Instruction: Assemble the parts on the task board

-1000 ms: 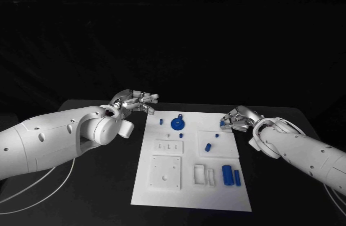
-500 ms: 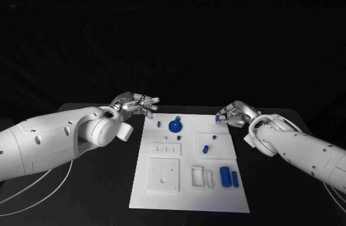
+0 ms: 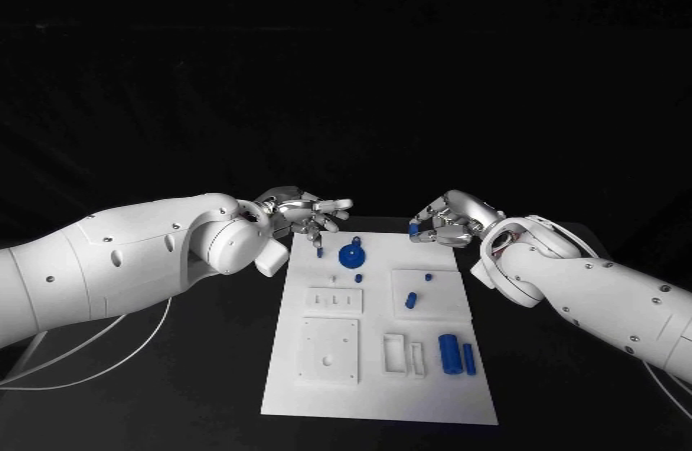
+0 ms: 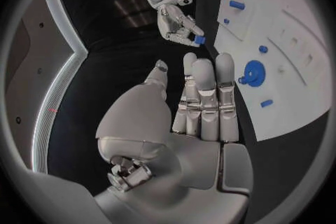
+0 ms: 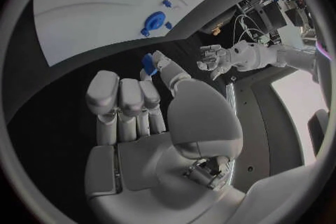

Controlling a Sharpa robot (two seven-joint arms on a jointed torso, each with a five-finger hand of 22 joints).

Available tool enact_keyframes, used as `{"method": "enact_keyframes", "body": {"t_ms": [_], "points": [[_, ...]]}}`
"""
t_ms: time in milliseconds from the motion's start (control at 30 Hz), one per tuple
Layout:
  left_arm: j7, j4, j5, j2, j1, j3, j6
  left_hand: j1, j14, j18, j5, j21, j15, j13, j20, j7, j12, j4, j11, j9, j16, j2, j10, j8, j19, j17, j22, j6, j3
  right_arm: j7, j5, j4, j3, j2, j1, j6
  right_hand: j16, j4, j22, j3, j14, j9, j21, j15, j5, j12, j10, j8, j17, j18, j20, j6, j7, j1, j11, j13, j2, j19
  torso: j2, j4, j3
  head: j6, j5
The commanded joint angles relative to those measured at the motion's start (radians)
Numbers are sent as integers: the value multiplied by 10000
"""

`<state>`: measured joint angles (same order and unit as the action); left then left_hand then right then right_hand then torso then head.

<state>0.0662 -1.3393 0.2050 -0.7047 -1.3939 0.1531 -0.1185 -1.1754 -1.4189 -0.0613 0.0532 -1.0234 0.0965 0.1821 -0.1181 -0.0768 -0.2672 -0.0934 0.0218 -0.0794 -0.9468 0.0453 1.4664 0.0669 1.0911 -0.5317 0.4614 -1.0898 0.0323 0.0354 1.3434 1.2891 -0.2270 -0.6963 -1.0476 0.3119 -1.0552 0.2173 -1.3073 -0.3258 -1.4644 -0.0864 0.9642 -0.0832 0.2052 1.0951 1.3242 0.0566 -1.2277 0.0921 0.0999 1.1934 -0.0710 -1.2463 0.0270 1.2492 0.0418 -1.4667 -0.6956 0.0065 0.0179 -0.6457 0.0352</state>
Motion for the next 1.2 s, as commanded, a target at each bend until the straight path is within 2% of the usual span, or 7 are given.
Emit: {"method": "enact_keyframes", "body": {"t_ms": [33, 200, 433, 567, 667, 1000, 1200], "points": [[891, 176, 200, 214, -33, 1, 70, 92, -59, -24, -53, -176, 28, 199, -23, 5, -302, -173, 104, 2, -211, 52, 430, 8, 90, -100, 161, 23, 101, 785, 802, 236, -3, 139, -9, -192, -8, -116, -1213, -48, -17, 23, -3, -33, -67, -41, 36, 65, -17, -137, 53, 43, 32, -54, -1, -5, 152, -418, 124, -26, -18, -14, 86], [1506, 445, 290, 601, -49, 12, -171, 426, -64, -49, -24, -271, 45, 352, -19, 96, -408, -491, 134, -85, -363, -117, 422, 61, 55, -143, 313, -242, 110, 1100, 1229, 474, 13, 426, -24, -130, 13, -222, -1218, -263, -19, 30, 7, -35, -75, -58, 32, 73, -12, -138, 56, 37, 28, -67, -6, -14, 261, -429, 182, -43, -27, -60, 123], [2254, 615, 898, 1002, -54, 18, -594, 577, -3, -80, -23, -297, 40, 589, -6, 101, -385, -654, 133, -175, -505, 72, 405, 14, -29, -68, 588, -271, -85, 1271, 1433, 634, 33, 710, -56, -129, 13, -305, -1217, -321, -19, 33, -2, -33, -4, -58, 37, 68, -17, -136, 55, 24, 22, -52, -3, -14, 314, -435, 165, -27, -30, -20, 156], [2694, 664, 1190, 1149, -54, 21, -775, 624, 23, -75, -21, -235, 39, 682, -4, 118, -336, -844, 135, -237, -560, 193, 409, 12, -47, 0, 744, -331, -272, 1309, 1469, 677, 38, 807, -63, -145, -11, -340, -1220, -313, -27, 33, 11, -36, -12, -52, 43, 67, -34, -137, 56, 21, 25, -42, -1, -11, 324, -441, 152, -53, -22, -20, 212], [2923, 686, 1238, 1230, -51, 23, -894, 556, 46, -75, 0, -210, 30, 699, 7, 109, -313, -773, 128, -247, -563, 154, 400, 10, -60, 21, 783, -312, -298, 1314, 1482, 696, 39, 890, -66, -177, -10, -350, -1217, -305, -26, 33, 1, -34, -15, -52, 44, 67, -34, -135, 56, 20, 27, -35, -1, -11, 331, -440, 144, -81, -12, -28, 244], [3104, 735, 1184, 1391, -40, 24, -975, 451, 125, -57, 54, 49, 8, 782, 31, 98, -134, -235, 112, -309, -570, -163, 390, 8, -70, 186, 1125, -303, -112, 1313, 1502, 731, 52, 1096, -69, -275, 4, -397, -1227, -262, -21, 32, 36, -35, 19, -54, 47, 68, -28, -141, 56, 19, 31, -29, 1, -14, 338, -447, 161, -36, -26, -75, 201], [3104, 753, 1178, 1466, -37, 25, -943, 352, 129, -51, 161, 173, 10, 802, 29, 94, -117, 59, 115, -299, -579, -373, 391, 6, -37, 229, 1306, -306, 6, 1325, 1511, 764, 70, 1213, -74, -409, 1, -428, -1223, -222, -24, 29, 19, -37, 42, -49, 48, 69, -31, -139, 57, 24, 36, -35, 1, -9, 334, -446, 165, -56, -26, -61, 202]]}}
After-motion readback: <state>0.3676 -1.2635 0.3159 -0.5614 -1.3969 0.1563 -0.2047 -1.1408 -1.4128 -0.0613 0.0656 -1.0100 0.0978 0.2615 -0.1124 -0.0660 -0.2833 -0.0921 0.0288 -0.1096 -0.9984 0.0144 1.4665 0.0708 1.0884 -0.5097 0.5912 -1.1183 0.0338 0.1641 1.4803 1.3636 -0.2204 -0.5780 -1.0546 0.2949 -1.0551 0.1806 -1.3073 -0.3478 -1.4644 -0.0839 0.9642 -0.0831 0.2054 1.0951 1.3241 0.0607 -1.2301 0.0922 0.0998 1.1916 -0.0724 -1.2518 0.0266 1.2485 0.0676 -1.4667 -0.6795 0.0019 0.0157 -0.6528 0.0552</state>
